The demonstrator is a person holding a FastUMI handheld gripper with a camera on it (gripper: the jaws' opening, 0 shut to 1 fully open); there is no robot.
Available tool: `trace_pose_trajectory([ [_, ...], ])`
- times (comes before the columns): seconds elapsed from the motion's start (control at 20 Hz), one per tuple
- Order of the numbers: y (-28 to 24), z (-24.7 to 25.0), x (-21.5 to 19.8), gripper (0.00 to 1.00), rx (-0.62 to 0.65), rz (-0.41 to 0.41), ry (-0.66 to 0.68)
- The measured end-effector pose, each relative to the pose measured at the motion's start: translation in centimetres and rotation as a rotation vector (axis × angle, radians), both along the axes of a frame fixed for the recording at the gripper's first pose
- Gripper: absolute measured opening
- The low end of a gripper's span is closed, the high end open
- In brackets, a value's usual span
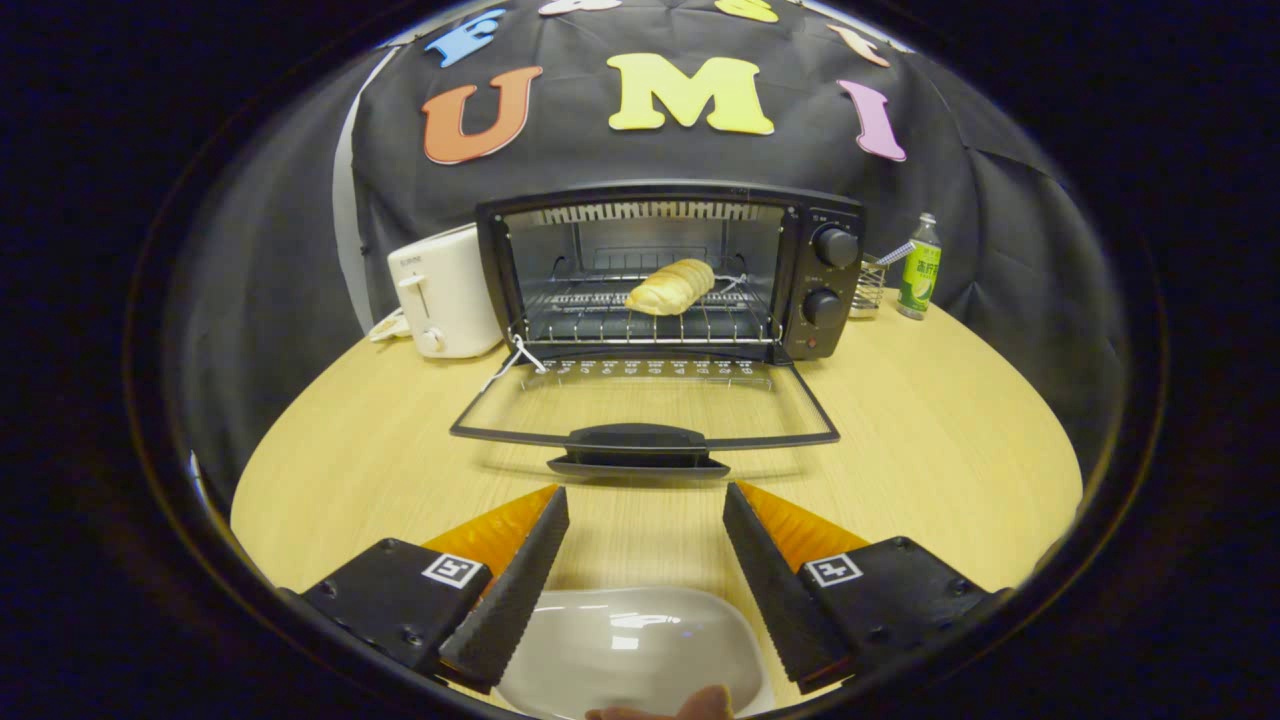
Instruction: Open the toaster oven, put the food inside, and close the toaster oven door.
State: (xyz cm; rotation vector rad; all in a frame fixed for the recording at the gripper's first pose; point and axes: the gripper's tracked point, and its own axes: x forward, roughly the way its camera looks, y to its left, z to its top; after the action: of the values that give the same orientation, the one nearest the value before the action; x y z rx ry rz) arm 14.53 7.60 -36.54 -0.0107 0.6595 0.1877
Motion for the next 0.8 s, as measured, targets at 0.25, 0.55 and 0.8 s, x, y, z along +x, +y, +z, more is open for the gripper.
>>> trace_pose_trajectory([
  [0.25, 1.4, -1.7, 1.0, 1.00, -0.028, 0.020, 0.079],
  [0.55, 1.3, -2.7, 1.8, 1.00, -0.027, 0.002, 0.137],
  [0.8, 1.5, -0.7, 1.8, 1.00, -0.022, -0.007, 0.084],
])
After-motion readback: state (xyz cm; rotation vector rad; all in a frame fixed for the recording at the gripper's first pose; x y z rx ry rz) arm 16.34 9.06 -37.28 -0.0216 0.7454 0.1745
